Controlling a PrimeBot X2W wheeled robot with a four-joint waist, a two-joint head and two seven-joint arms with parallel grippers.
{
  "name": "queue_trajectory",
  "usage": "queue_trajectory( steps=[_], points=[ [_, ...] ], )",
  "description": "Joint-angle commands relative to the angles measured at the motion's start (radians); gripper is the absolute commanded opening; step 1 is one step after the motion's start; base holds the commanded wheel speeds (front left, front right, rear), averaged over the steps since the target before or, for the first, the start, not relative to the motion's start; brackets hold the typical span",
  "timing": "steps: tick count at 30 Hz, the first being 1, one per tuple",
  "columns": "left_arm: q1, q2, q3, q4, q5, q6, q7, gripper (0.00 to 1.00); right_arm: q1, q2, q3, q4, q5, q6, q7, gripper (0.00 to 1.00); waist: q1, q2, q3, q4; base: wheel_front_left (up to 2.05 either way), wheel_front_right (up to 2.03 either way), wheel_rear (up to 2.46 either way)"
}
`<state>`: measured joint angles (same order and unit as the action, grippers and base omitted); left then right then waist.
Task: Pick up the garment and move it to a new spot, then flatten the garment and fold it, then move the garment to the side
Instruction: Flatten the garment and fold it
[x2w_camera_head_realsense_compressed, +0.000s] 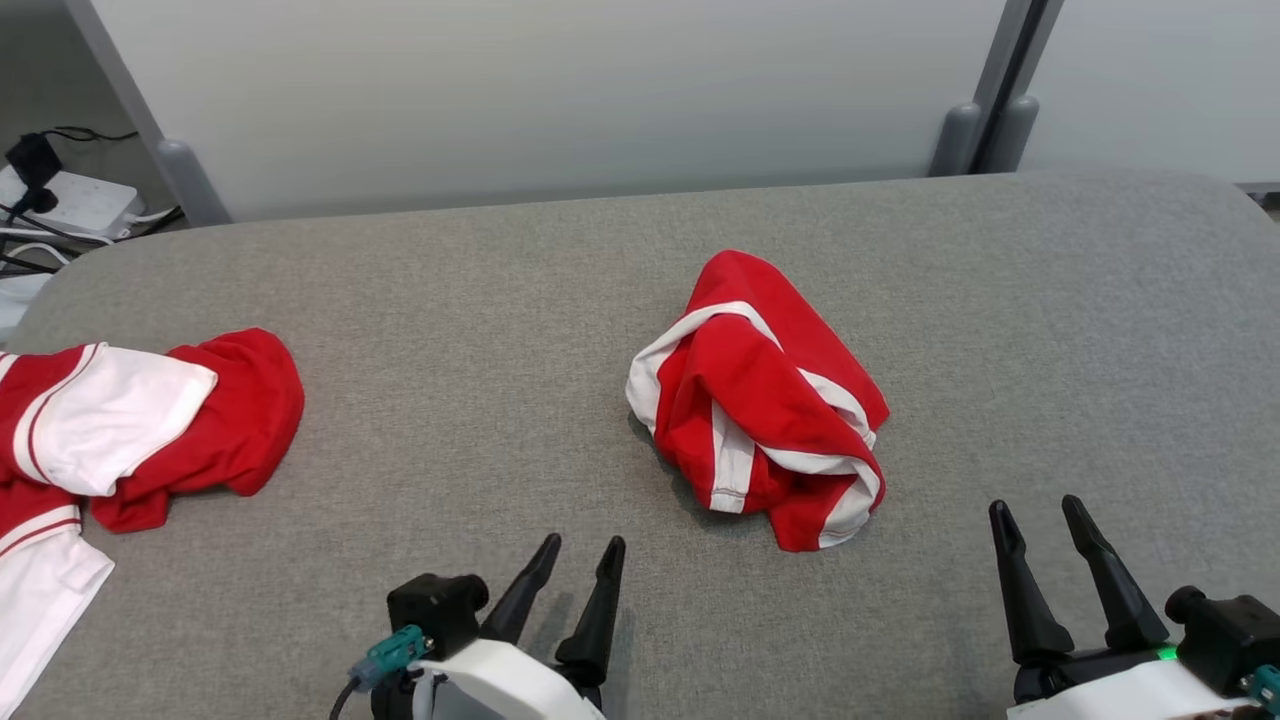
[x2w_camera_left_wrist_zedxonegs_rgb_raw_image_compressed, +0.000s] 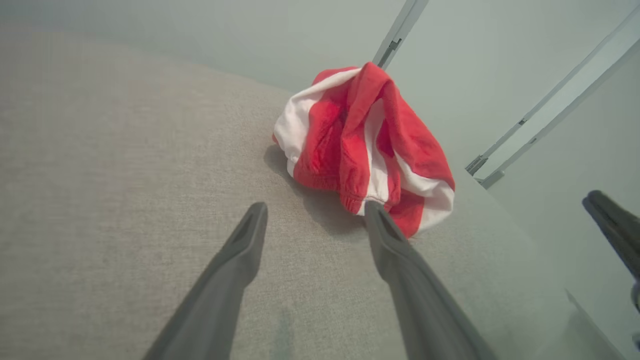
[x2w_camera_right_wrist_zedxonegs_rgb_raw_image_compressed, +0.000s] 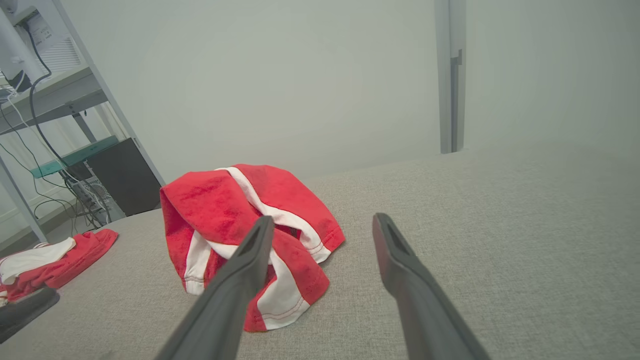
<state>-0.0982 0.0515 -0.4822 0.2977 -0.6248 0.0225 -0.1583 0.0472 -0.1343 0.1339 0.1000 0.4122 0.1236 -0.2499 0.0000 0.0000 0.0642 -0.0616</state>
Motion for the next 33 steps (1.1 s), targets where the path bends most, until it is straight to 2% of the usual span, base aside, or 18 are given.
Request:
queue_trajectory(
  steps=[1,2,9,17,26,33],
  points=[
    [-0.07,-0.001,-0.003,-0.003,-0.063,-0.014,0.011,1.0,-0.04,-0.02,0.019,-0.034,-0.015,0.007,-0.012,1.0,0.0,0.0,0.024,-0.022,0.0,0.0,0.0],
    [-0.07,-0.001,-0.003,-0.003,-0.063,-0.014,0.011,1.0,-0.04,-0.02,0.019,-0.034,-0.015,0.007,-0.012,1.0,0.0,0.0,0.024,-0.022,0.0,0.0,0.0],
    [-0.163,-0.001,-0.102,0.06,-0.282,-0.039,0.036,1.0,-0.068,-0.013,0.025,-0.042,-0.018,0.007,-0.012,1.0,0.0,0.0,0.073,-0.066,0.0,0.0,0.0],
    [-0.237,-0.001,-0.198,0.124,-0.45,-0.057,0.031,1.0,-0.086,-0.012,0.032,-0.044,-0.018,0.007,-0.012,1.0,0.0,0.0,0.099,-0.097,0.0,0.0,0.0],
    [-0.314,-0.001,-0.276,0.21,-0.53,-0.044,-0.041,1.0,-0.092,-0.028,0.036,-0.05,-0.016,0.007,-0.012,1.0,0.0,0.0,0.115,-0.118,0.0,0.0,0.0],
    [-0.373,-0.001,-0.332,0.252,-0.584,-0.052,-0.076,1.0,-0.104,-0.036,0.038,-0.062,-0.018,0.007,-0.012,1.0,0.0,0.0,0.145,-0.127,0.0,0.0,0.0]
  ],
)
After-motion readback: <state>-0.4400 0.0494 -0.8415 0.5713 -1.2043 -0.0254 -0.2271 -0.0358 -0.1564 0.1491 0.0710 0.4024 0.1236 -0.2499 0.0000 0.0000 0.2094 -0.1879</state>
